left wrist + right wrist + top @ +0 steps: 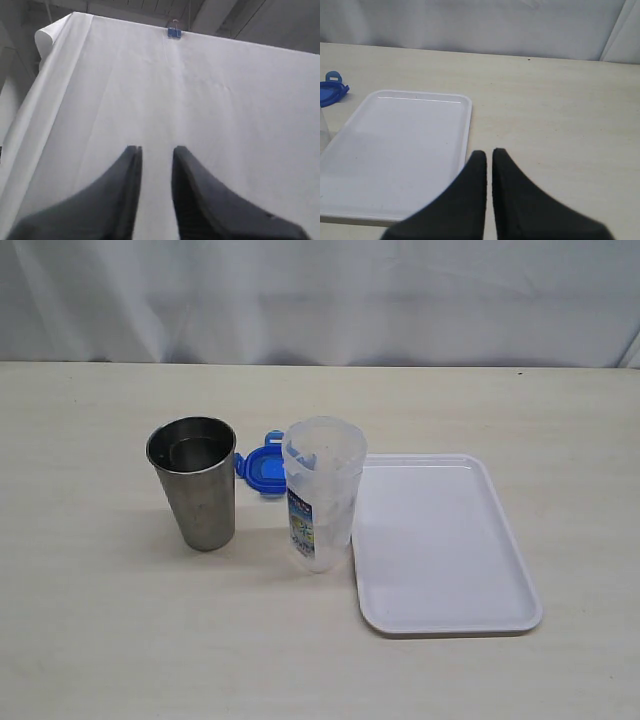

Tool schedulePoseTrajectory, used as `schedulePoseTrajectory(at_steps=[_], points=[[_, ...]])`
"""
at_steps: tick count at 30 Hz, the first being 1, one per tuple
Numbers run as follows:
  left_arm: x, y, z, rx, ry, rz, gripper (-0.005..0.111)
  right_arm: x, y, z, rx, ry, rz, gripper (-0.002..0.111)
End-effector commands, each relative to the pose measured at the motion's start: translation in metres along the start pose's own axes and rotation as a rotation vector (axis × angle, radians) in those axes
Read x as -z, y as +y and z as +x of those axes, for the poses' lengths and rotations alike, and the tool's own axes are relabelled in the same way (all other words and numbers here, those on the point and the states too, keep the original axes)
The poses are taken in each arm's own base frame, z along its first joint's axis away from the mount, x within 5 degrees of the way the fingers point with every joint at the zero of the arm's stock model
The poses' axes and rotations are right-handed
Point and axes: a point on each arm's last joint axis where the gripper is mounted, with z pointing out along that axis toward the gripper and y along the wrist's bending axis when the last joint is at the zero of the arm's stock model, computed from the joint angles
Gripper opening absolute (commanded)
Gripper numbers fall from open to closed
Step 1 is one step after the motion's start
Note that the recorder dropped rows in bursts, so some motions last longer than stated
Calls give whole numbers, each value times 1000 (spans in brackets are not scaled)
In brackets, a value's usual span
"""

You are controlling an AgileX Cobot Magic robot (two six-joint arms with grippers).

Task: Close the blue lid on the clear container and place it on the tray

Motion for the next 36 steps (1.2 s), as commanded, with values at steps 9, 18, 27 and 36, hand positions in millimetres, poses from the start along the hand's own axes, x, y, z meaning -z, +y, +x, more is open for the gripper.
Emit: schedulePoseTrajectory(at_steps=[9,18,27,36], points=[[-52,-6,-8,33,77,66,93,0,0,-1,-2,-14,4,4],[-76,-6,97,-17,628,151,93,0,0,-1,-2,-14,4,4],[-73,-6,147,34,802,195,93,0,0,-1,-2,-14,4,4],[-76,-8,144,45,745,212,102,0,0,-1,-2,-14,4,4]])
